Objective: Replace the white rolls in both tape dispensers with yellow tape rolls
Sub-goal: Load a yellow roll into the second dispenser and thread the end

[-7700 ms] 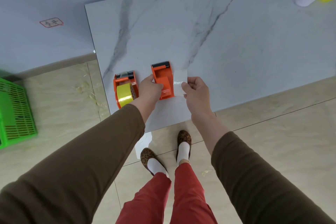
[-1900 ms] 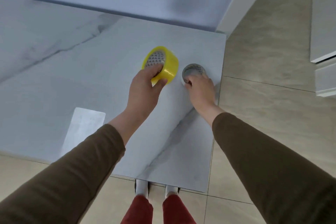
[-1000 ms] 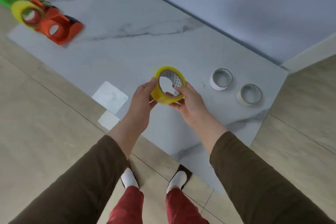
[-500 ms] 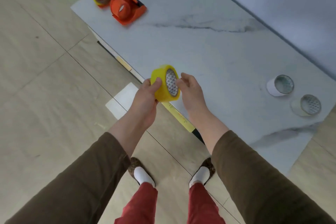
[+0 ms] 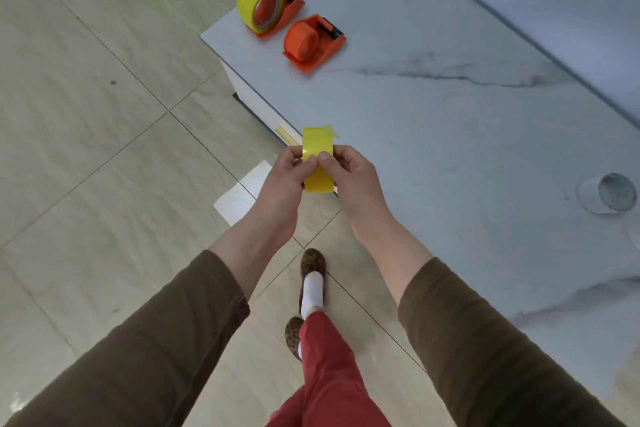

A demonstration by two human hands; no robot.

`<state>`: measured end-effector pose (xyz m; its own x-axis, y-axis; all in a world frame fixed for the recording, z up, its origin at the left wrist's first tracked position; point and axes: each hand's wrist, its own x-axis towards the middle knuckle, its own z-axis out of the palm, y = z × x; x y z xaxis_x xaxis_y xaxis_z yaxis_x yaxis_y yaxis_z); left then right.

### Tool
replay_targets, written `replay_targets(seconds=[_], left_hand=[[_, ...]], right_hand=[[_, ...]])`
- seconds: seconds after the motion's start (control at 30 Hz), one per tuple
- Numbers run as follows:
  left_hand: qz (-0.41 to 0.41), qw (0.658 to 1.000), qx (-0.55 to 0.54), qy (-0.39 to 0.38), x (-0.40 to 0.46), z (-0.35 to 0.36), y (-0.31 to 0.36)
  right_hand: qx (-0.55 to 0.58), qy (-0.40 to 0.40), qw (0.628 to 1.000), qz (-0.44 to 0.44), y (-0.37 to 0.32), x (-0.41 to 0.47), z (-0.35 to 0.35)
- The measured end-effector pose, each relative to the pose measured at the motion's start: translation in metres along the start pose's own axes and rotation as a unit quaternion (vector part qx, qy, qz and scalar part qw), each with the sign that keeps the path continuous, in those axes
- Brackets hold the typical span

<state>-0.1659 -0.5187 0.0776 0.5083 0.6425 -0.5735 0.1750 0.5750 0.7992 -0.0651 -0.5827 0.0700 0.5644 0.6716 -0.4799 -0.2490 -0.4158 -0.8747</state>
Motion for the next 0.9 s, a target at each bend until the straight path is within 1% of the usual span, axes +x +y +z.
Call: replay_targets(seconds=[0.3,0.5,0.9], left_hand=[[-0.003,1.0,0.028,0.008,0.075,-0.048,0.061],[-0.008,1.0,0.026,0.013,0.12,-0.071,0.102],[-0.025,0.996,0.056,-0.059,0.196,-0.141,0.172]], right_hand=[[0.032,-0.003,0.999,0.038,-0.044,0.075,0.055],[0.044,0.005,0.998,0.042,-0.073,0.122,0.088],[0.076,0.075,0.993,0.057,-0.116,0.187,0.168]])
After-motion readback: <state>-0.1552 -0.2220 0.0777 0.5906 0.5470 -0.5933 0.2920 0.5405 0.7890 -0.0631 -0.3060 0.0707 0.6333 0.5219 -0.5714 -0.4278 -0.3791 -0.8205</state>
